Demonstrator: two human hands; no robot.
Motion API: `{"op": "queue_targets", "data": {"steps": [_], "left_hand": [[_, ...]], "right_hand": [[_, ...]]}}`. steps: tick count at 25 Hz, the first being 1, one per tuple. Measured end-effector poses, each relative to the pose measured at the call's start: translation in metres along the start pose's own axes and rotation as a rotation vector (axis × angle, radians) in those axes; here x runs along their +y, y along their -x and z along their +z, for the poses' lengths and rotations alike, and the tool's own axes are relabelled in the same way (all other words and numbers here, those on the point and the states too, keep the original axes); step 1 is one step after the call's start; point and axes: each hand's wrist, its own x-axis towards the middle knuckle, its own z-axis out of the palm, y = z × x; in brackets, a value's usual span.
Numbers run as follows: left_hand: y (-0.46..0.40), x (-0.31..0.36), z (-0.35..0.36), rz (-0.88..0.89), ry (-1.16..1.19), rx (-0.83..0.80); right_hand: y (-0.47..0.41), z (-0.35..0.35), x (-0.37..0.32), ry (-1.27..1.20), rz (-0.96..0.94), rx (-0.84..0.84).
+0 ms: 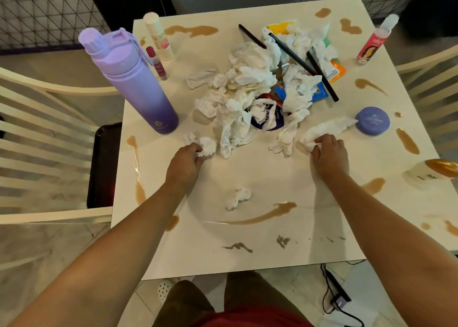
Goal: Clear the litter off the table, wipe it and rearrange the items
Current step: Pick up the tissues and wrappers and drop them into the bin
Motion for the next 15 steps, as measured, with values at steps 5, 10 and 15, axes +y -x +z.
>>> {"op": "queue_targets", "data": {"steps": [5,10,15], "left_hand": [[0.012,0.004,-0.009,-0.132,0.318,0.075],[0.029,0.014,-0.015,-0.145,0.631,0.164],[0.06,0.019,-0.034,-0.191,1.046,0.093]], "right_hand": [[0.005,-0.02,-0.008,-0.142,0.125,0.03],[0.023,-0.052,-0.057,-0.29,0.058,0.245],[0.05,-0.065,-0.137,-0.589,-0.262,0.32]]}}
